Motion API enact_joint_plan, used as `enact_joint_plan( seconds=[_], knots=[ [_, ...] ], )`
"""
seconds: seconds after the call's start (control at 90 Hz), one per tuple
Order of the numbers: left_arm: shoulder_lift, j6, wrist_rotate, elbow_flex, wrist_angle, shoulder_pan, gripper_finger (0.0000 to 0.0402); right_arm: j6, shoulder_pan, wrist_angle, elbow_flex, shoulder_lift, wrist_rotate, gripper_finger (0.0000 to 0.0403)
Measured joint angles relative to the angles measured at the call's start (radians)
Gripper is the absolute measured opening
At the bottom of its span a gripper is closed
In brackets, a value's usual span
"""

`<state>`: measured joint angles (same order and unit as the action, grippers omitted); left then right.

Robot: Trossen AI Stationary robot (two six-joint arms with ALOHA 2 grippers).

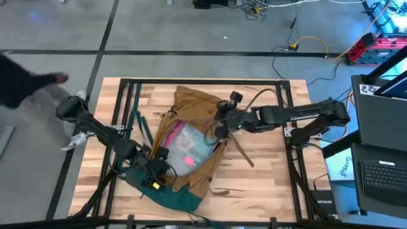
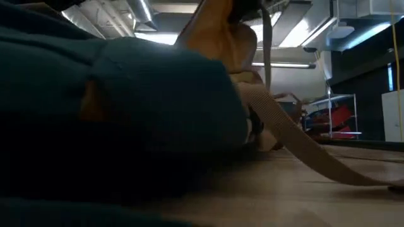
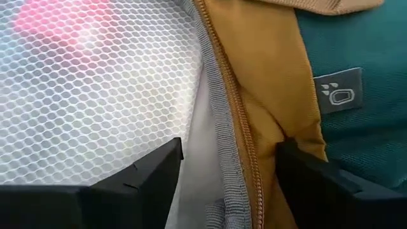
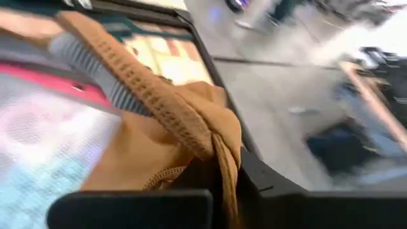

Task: Unpack backpack
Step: Open the brown backpack

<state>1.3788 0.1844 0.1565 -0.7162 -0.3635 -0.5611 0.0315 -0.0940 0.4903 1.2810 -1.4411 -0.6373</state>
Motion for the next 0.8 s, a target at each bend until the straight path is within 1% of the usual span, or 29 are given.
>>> enact_joint_plan(
  seconds=[0.267,0.344,0.422,0.489,0.644,0.8],
  knots=[
    [-0.003,0.034,0.053,-0.002,-0.090,0.020,0.0237,0.011,0.245,-0.358,-0.413,0.252,0.247,0.0001],
    [-0.004,0.008,0.058,-0.001,-0.090,0.034,0.0237,0.011,0.315,-0.429,-0.483,0.300,0.338,0.0001],
    [-0.014,-0.026,0.076,0.000,-0.097,0.052,0.0237,0.026,0.363,-0.479,-0.521,0.323,0.425,0.0001],
    [-0.038,-0.058,0.094,0.001,-0.102,0.066,0.0237,0.033,0.386,-0.497,-0.530,0.327,0.470,0.0001],
    [-0.143,-0.117,0.124,0.044,-0.099,0.099,0.0237,0.053,0.405,-0.500,-0.531,0.326,0.476,0.0001],
    [-0.323,-0.148,0.154,0.182,-0.012,0.126,0.0237,0.056,0.403,-0.501,-0.531,0.326,0.496,0.0012]
  ],
)
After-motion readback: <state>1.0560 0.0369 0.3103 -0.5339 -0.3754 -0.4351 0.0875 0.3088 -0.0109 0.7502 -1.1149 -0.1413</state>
